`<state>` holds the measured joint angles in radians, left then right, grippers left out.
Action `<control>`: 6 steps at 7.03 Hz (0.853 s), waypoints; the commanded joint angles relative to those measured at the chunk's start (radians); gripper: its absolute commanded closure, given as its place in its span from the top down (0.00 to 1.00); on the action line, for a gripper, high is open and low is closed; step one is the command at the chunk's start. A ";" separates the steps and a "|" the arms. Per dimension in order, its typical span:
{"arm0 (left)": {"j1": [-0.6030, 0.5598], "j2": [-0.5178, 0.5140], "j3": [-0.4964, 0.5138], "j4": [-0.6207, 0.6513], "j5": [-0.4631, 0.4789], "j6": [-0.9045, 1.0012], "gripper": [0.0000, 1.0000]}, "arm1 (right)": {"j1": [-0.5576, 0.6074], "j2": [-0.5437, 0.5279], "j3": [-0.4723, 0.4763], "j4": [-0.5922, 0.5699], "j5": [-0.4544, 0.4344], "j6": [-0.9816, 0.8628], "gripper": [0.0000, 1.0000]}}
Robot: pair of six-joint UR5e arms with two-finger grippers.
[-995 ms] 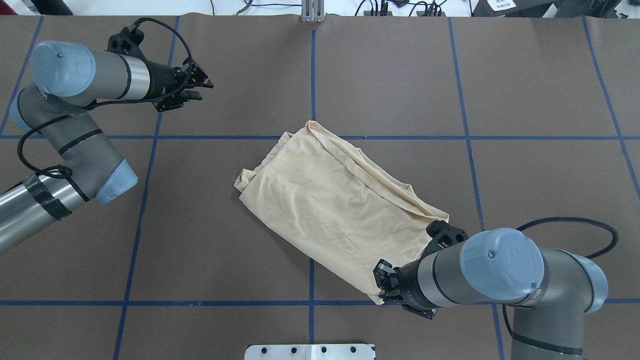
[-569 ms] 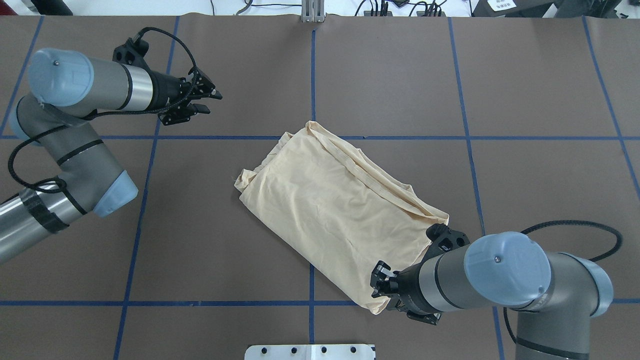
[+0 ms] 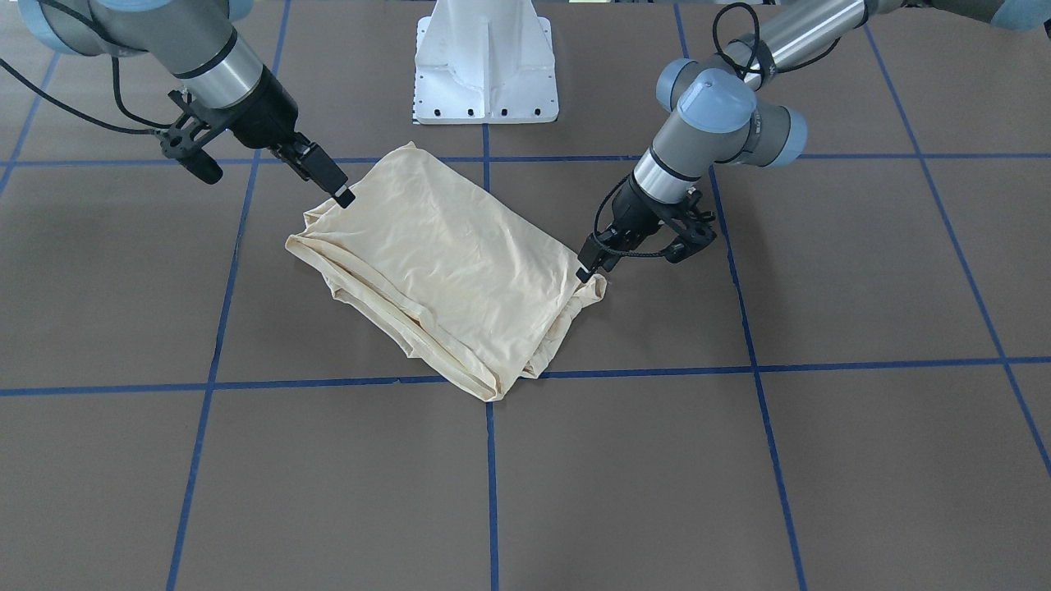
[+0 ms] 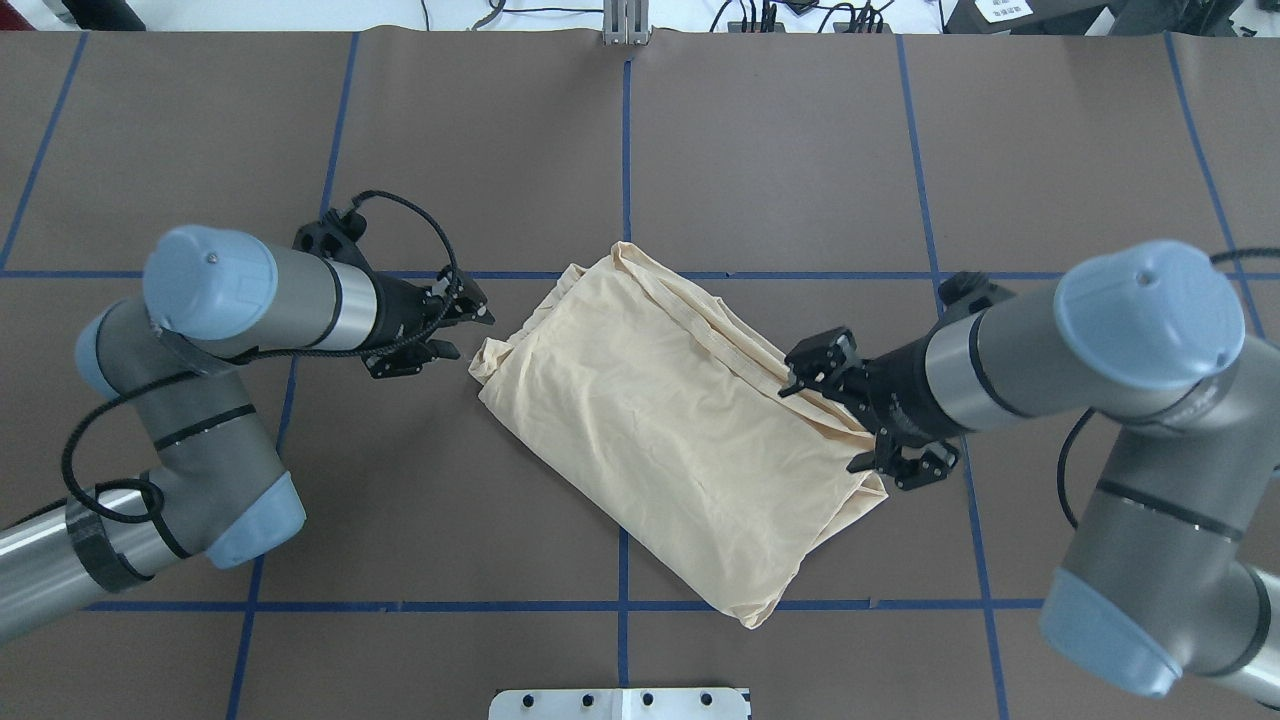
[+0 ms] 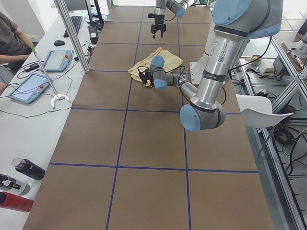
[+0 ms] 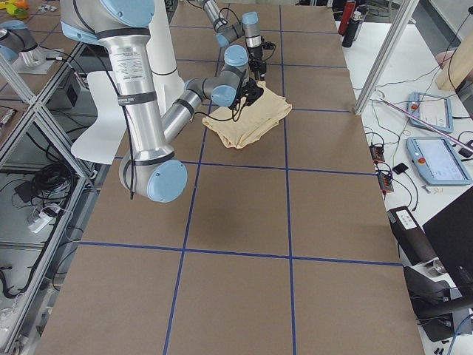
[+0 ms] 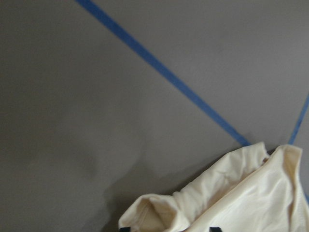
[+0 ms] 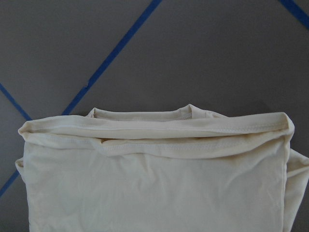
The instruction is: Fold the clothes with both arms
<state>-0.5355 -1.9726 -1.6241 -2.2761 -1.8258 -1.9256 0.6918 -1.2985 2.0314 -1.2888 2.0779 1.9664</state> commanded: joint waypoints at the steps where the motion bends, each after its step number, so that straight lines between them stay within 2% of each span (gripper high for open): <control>1: 0.026 -0.006 0.018 0.003 0.011 -0.001 0.65 | 0.029 0.034 -0.060 -0.001 0.007 -0.052 1.00; 2: 0.028 -0.009 0.030 0.001 0.011 0.000 0.64 | 0.031 0.034 -0.060 -0.001 0.010 -0.052 1.00; 4: 0.019 -0.012 0.029 0.000 0.017 0.011 0.00 | 0.029 0.034 -0.063 -0.003 0.008 -0.050 1.00; 6: 0.006 -0.017 0.027 0.000 0.057 0.031 0.00 | 0.031 0.034 -0.072 -0.003 0.005 -0.050 1.00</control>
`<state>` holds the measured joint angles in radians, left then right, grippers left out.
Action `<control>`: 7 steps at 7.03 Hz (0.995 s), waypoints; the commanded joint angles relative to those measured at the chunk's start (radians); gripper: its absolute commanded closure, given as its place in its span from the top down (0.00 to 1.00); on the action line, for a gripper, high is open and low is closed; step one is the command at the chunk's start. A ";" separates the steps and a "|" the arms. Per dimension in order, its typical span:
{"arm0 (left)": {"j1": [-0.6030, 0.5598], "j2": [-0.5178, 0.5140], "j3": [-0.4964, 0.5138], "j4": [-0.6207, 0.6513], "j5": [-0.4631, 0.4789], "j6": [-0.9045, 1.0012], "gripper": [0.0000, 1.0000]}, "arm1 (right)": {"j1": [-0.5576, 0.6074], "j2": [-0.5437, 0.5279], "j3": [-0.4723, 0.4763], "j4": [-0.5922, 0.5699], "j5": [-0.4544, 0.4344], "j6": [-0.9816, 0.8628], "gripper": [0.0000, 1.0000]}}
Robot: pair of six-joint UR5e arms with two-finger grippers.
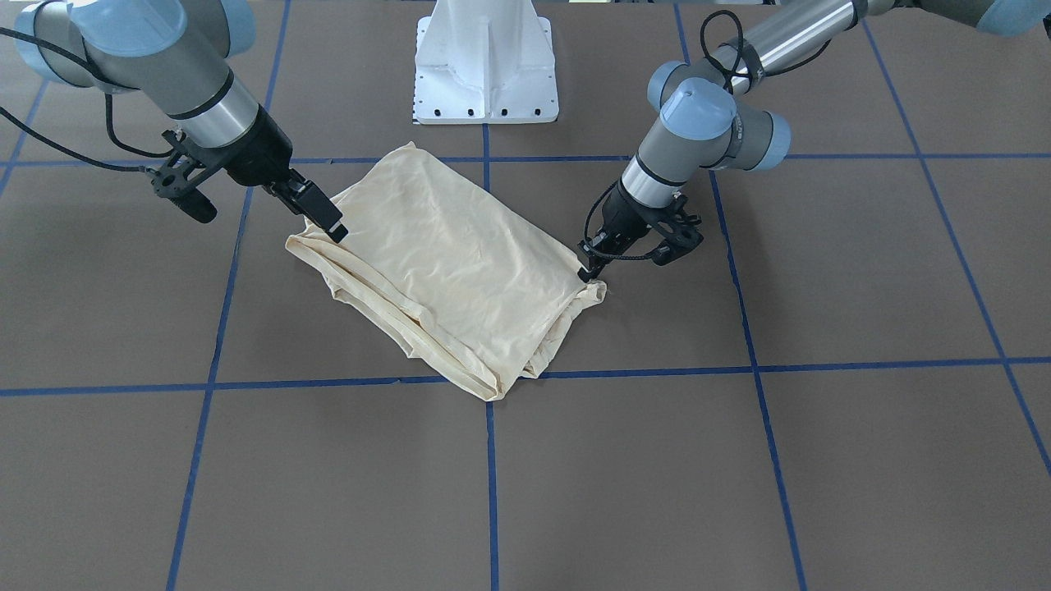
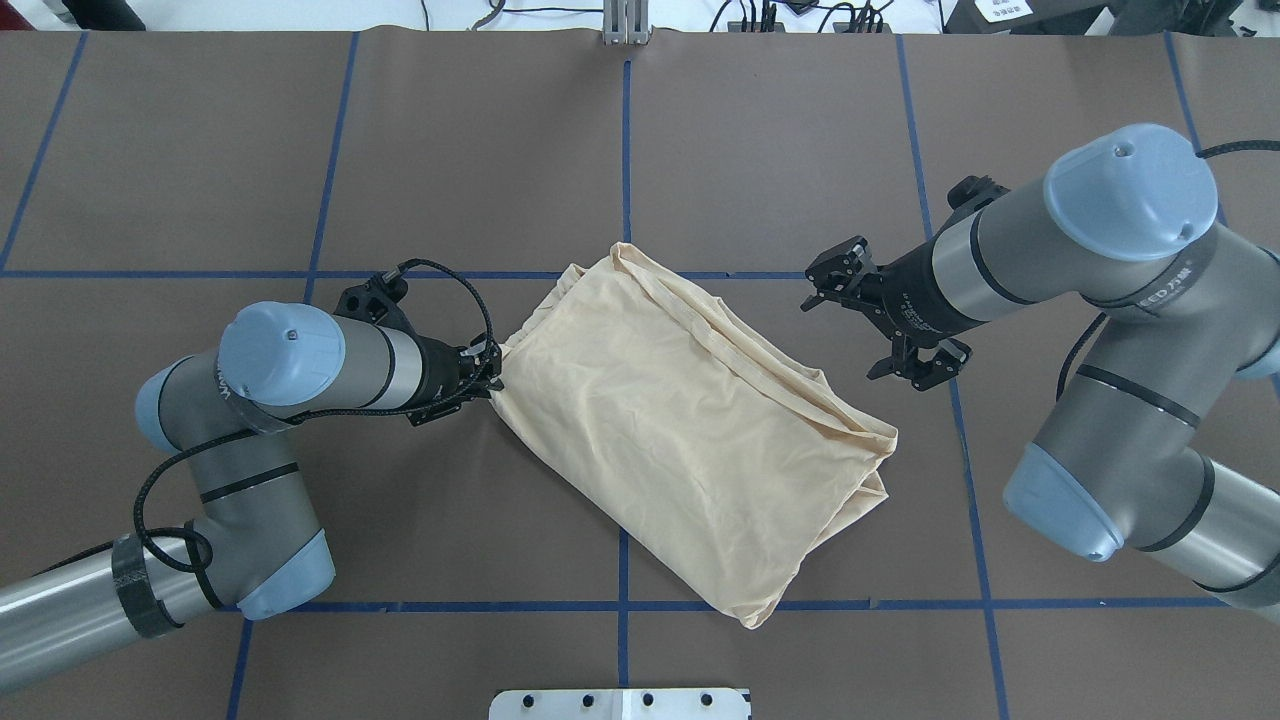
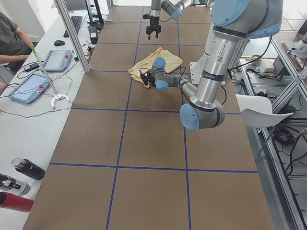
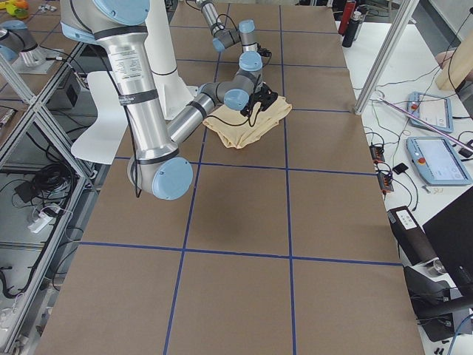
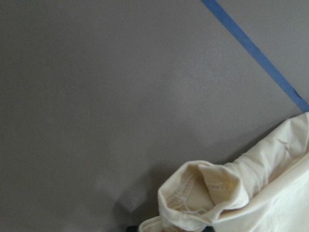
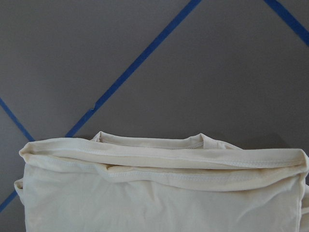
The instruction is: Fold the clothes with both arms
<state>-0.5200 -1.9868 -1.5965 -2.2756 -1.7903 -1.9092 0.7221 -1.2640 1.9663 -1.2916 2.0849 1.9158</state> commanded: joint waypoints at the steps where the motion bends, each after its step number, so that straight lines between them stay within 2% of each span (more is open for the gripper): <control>1: -0.038 -0.006 0.000 -0.002 0.020 0.065 0.00 | -0.001 0.000 -0.014 0.000 -0.003 0.000 1.00; 3: -0.101 -0.039 0.036 -0.012 0.020 0.155 0.00 | -0.001 0.000 -0.018 0.000 -0.005 0.002 1.00; 4: -0.138 -0.087 0.102 -0.016 0.020 0.198 0.00 | 0.000 -0.001 -0.018 0.000 -0.005 0.002 1.00; 5: -0.184 -0.162 0.190 -0.018 0.020 0.264 0.00 | 0.002 -0.005 -0.020 0.000 -0.008 0.000 1.00; 7: -0.238 -0.263 0.413 -0.172 0.055 0.387 0.00 | 0.000 0.000 -0.038 0.000 -0.051 0.000 1.00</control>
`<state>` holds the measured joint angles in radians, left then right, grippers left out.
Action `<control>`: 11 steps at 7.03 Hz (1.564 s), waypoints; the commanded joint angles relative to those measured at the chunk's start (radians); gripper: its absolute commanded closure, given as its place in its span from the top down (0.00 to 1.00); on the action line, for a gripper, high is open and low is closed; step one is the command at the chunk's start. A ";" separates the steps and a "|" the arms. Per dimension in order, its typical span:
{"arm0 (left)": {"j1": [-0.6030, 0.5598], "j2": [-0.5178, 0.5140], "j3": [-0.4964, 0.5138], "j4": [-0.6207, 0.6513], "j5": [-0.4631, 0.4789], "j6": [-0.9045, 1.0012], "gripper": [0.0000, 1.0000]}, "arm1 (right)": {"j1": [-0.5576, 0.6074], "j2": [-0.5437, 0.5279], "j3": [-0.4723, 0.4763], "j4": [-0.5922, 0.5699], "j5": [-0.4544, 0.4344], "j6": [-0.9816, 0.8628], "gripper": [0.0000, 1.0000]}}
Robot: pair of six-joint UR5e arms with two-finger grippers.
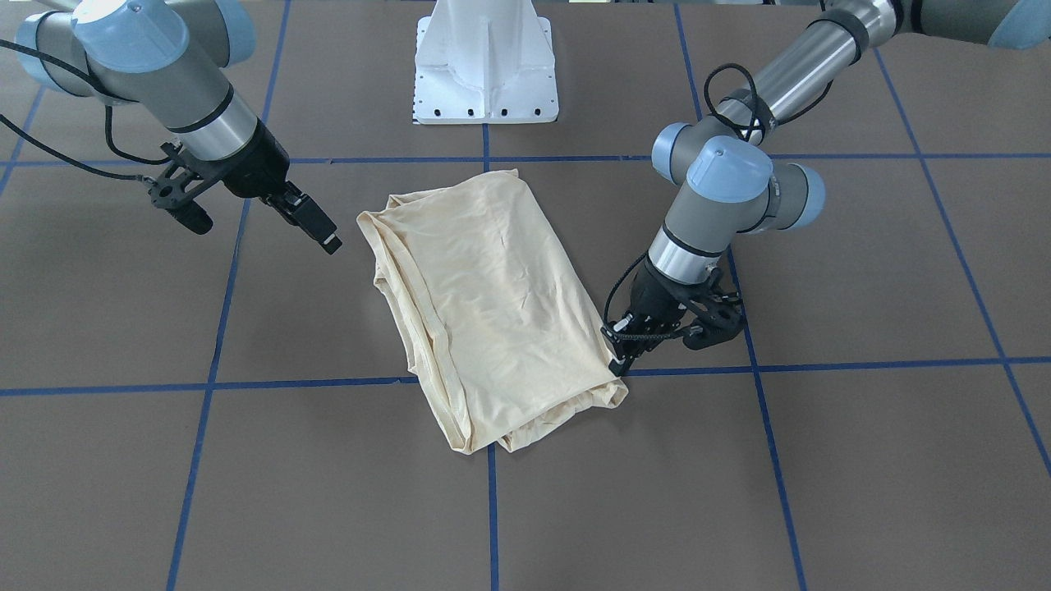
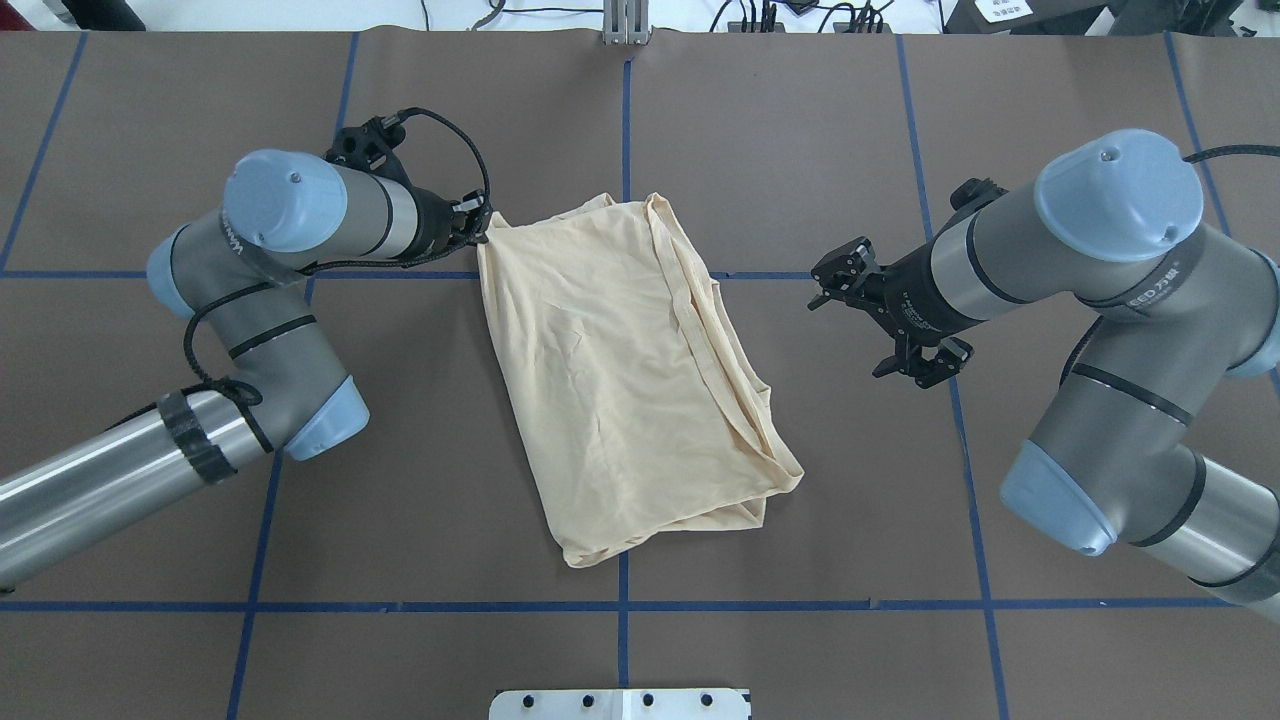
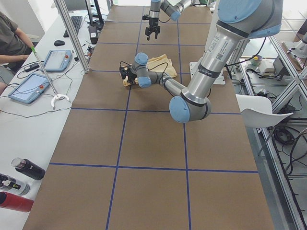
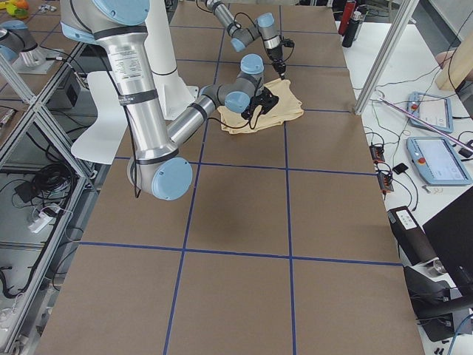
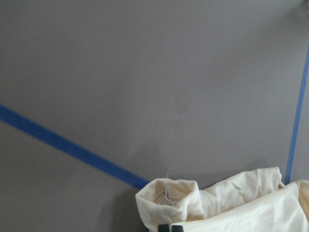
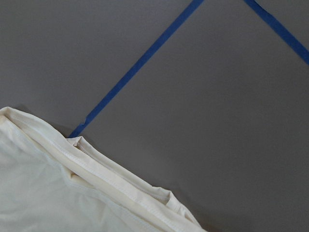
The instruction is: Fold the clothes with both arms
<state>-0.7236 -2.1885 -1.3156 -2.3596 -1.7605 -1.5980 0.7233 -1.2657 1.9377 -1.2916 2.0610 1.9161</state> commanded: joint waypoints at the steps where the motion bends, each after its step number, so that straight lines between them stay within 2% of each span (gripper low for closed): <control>1: -0.043 -0.124 0.245 -0.125 0.082 0.152 0.00 | -0.002 0.009 -0.025 0.000 -0.062 0.001 1.00; 2: -0.056 -0.181 0.306 -0.125 0.082 0.165 0.00 | -0.002 0.050 -0.063 0.000 -0.084 0.010 1.00; 3: -0.057 -0.206 0.341 -0.127 0.082 0.173 0.28 | -0.002 0.081 -0.090 0.000 -0.100 0.012 1.00; 4: -0.062 -0.205 0.340 -0.127 0.082 0.202 0.72 | -0.008 0.106 -0.121 0.005 -0.113 0.015 1.00; 5: -0.074 -0.201 0.325 -0.127 0.076 0.199 0.76 | -0.034 0.164 -0.176 0.005 -0.140 0.024 1.00; 6: -0.092 -0.168 0.262 -0.124 0.037 0.200 0.76 | -0.080 0.216 -0.221 0.012 -0.191 0.126 1.00; 8: -0.115 -0.027 0.072 -0.110 -0.040 0.197 0.76 | -0.198 0.258 -0.232 0.014 -0.321 0.271 1.00; 10: -0.117 -0.013 0.053 -0.095 -0.043 0.194 0.76 | -0.275 0.284 -0.272 0.014 -0.383 0.356 1.00; 11: -0.117 -0.013 0.053 -0.095 -0.043 0.193 0.76 | -0.286 0.275 -0.263 0.011 -0.381 0.357 1.00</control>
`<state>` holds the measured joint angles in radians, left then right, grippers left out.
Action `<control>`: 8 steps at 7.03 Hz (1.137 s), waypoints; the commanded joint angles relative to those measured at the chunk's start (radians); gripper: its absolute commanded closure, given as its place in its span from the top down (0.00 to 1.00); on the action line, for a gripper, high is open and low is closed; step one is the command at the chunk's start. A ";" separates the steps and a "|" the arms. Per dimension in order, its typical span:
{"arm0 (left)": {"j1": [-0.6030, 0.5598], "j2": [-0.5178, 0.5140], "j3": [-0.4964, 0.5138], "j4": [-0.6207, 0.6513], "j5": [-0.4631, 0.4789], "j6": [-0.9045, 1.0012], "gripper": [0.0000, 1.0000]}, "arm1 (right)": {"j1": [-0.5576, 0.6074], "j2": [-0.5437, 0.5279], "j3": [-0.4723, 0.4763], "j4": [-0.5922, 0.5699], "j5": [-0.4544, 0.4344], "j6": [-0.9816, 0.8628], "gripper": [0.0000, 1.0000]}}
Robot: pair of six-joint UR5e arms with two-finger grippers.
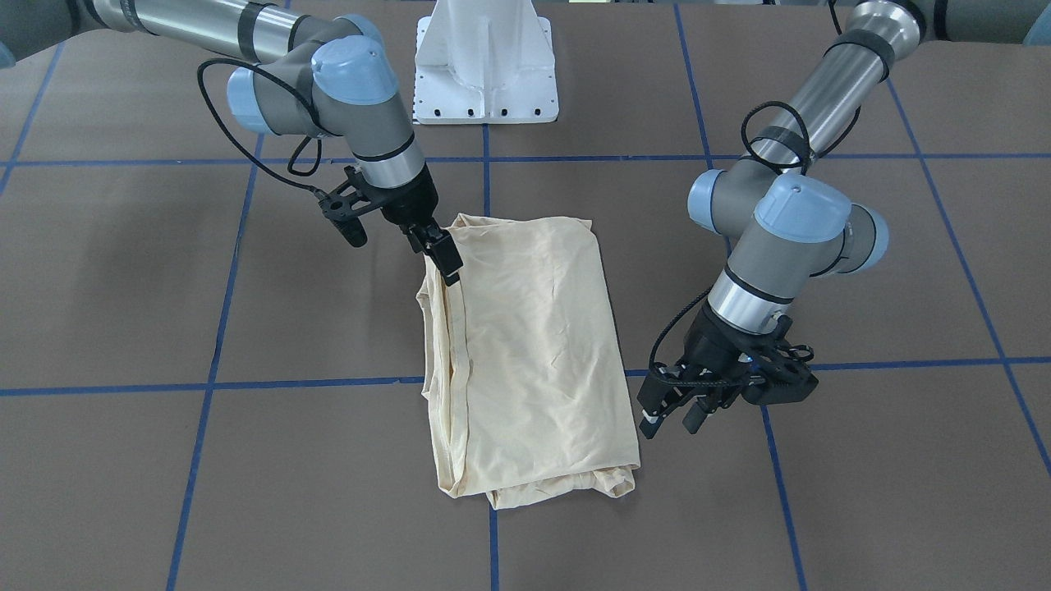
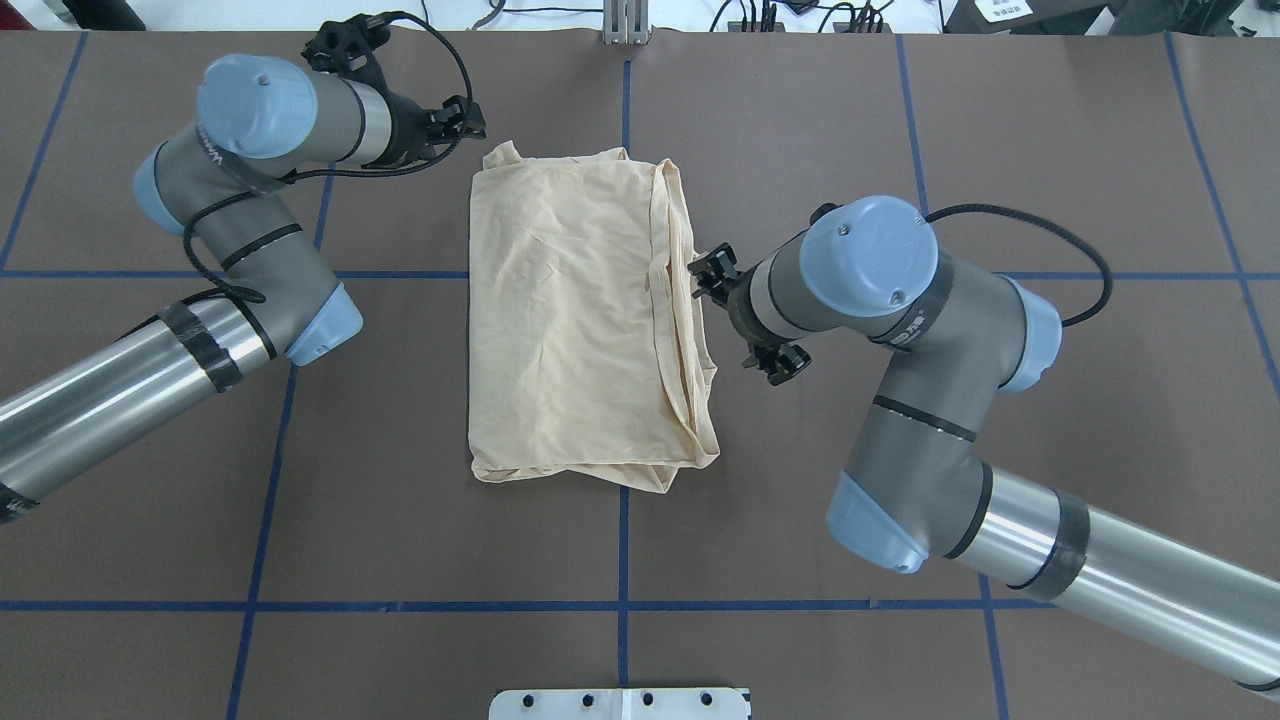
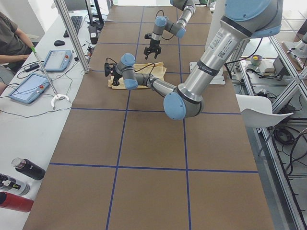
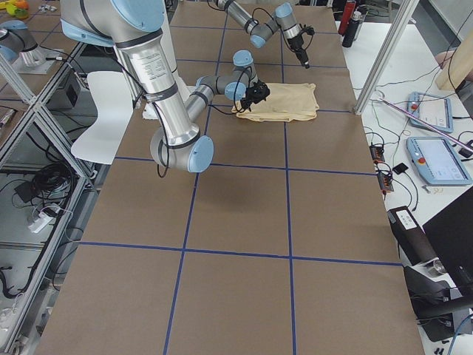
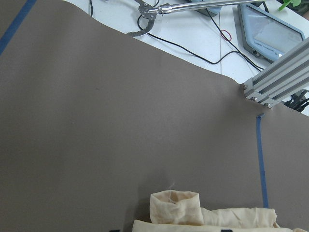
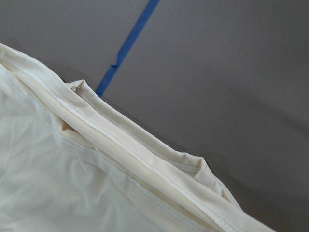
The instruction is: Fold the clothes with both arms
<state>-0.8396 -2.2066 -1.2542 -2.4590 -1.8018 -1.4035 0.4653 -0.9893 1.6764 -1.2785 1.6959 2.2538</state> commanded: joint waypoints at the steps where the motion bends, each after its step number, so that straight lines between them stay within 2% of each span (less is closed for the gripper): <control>1: -0.001 0.005 -0.007 0.006 -0.002 -0.009 0.76 | -0.055 -0.008 0.002 -0.013 -0.013 0.020 1.00; 4: -0.001 0.005 -0.007 0.006 -0.002 -0.049 0.76 | -0.105 -0.019 -0.001 -0.042 -0.010 0.018 0.99; 6: 0.000 0.005 -0.007 0.006 -0.002 -0.052 0.76 | -0.106 -0.014 -0.009 -0.044 -0.010 0.033 0.93; 7: -0.001 0.005 -0.007 0.006 -0.002 -0.051 0.76 | -0.106 -0.012 -0.010 -0.044 -0.010 0.079 0.74; 8: -0.001 0.005 -0.007 0.006 -0.002 -0.052 0.76 | -0.106 -0.011 -0.012 -0.042 -0.015 0.113 0.66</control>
<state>-0.8403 -2.2012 -1.2609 -2.4529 -1.8040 -1.4547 0.3597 -1.0021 1.6669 -1.3216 1.6848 2.3246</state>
